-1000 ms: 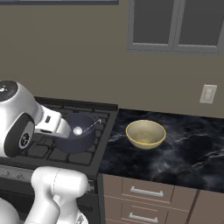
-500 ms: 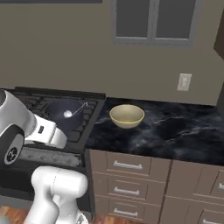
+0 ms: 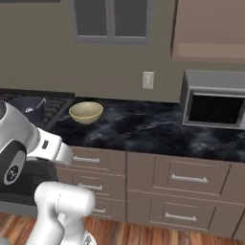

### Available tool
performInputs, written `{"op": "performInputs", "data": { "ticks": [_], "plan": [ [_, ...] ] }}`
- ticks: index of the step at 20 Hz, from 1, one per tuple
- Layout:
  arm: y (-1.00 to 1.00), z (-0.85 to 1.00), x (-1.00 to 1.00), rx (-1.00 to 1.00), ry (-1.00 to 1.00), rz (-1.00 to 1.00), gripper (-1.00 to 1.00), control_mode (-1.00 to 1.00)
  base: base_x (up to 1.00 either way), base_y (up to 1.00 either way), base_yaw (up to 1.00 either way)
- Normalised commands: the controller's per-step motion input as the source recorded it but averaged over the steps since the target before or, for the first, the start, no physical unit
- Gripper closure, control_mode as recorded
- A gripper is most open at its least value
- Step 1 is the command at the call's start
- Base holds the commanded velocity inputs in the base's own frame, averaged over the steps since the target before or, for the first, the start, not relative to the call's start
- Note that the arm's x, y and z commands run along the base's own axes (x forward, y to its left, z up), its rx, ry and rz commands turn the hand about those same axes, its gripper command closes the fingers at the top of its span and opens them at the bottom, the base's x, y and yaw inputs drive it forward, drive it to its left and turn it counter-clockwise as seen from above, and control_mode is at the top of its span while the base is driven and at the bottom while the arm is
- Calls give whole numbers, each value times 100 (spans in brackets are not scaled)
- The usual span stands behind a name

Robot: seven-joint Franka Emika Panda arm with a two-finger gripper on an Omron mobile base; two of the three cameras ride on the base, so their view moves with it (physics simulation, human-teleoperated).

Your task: Open the cabinet and move the ladle to the pot. Then close the cabinet.

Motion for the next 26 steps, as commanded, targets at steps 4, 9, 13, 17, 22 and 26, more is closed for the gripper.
{"op": "performInputs", "data": {
  "ticks": [4, 9, 13, 17, 22, 26],
  "plan": [
    [0, 0, 0, 0, 0, 0, -100, 100, 27, -100, -1],
    [0, 0, 0, 0, 0, 0, -100, 100, 58, -100, 1],
    [0, 0, 0, 0, 0, 0, -100, 100, 67, -99, 11],
    [0, 0, 0, 0, 0, 0, -100, 100, 27, -80, 13],
    [0, 0, 0, 0, 0, 0, -100, 100, 8, -39, 10],
    [0, 0, 6, 5, 0, 5, -100, -100, 5, 0, 2]
  ]
}}
